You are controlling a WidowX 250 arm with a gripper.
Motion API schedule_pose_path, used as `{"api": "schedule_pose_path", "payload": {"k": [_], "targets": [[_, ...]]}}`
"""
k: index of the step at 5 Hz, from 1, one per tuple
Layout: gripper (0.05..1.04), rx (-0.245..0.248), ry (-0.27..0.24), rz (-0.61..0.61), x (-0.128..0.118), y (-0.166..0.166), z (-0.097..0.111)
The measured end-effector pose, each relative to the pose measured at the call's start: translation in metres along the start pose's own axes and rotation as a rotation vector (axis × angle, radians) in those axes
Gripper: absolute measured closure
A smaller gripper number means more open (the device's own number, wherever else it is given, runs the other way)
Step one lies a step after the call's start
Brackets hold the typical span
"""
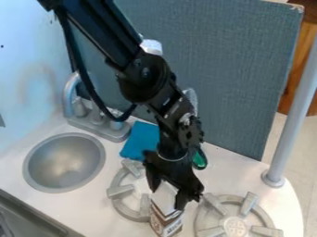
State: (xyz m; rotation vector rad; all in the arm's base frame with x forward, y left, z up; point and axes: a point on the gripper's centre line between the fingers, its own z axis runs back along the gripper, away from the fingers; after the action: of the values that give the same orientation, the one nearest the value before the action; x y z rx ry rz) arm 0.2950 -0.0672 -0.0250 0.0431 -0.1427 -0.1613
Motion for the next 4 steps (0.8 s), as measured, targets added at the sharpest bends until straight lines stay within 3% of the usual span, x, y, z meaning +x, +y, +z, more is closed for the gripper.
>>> {"api": "schedule_pose_path", "payload": {"k": [1, 3, 4], "targets": [[0.253, -0.013, -0.004, 0.001, 0.0004, -0.0035, -0.0021], [0.075, 0.006, 0.003, -0.031, 0.0000, -0.0104, -0.0112], [0.079, 0.010, -0.024, -0.055, 0.0041, -0.0107, -0.0111]]}}
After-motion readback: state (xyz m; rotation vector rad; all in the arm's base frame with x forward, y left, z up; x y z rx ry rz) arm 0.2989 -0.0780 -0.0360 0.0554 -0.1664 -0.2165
